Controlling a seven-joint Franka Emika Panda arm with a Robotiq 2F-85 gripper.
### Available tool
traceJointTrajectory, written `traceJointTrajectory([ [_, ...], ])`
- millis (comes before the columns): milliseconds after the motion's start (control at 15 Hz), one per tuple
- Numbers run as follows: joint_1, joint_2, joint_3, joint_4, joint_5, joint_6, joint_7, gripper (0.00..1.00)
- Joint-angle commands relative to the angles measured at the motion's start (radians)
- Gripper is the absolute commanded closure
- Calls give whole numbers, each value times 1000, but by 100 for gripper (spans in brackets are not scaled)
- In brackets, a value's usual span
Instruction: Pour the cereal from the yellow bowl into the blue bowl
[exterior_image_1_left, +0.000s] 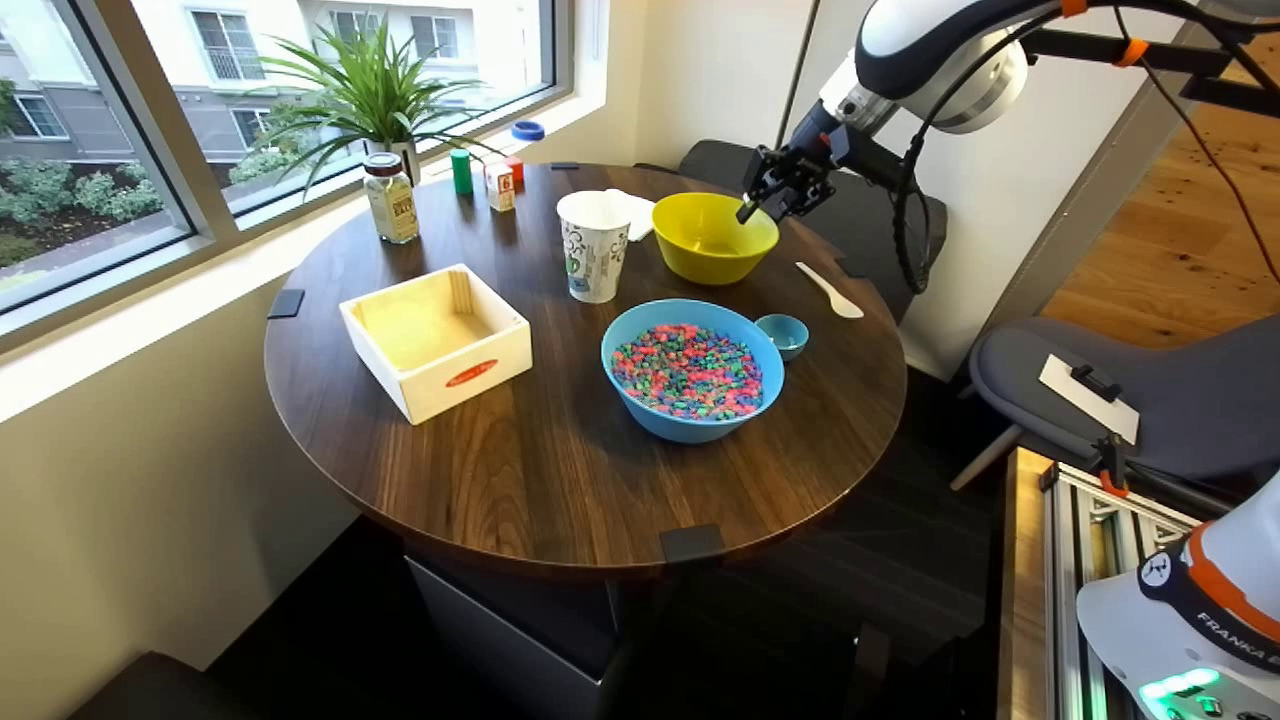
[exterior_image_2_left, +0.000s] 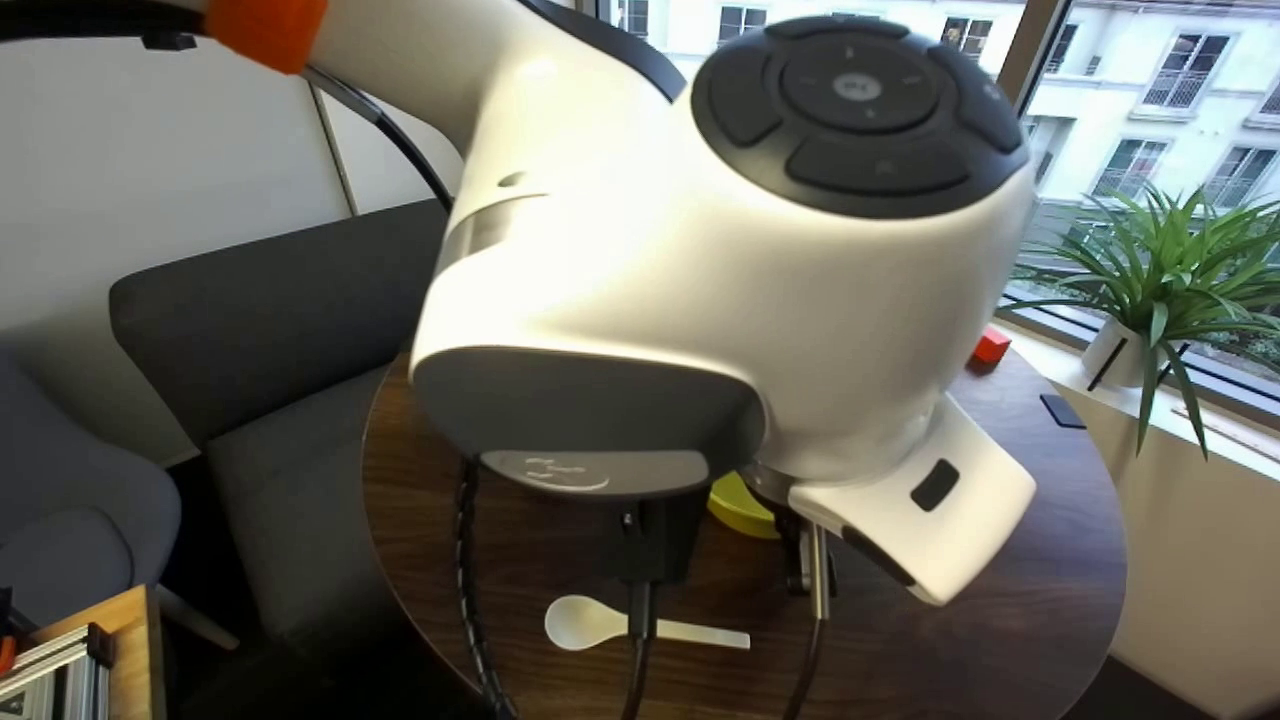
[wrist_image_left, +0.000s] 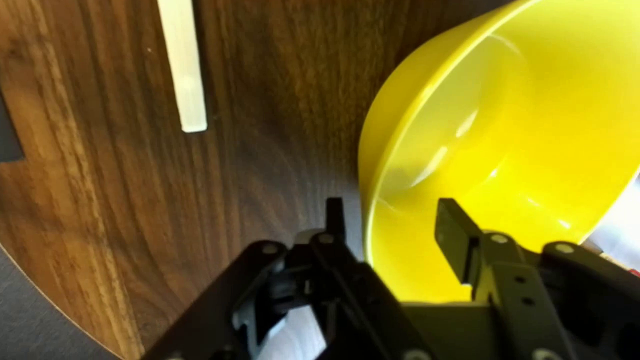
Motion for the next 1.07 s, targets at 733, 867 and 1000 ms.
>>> traceJointTrajectory([
  [733,20,-156,77,-56,-306,54,446,0],
  [867,11,-184,95,-68,-443,38,575,0],
  [1000,6,-214,117,-80,-539,19,667,0],
])
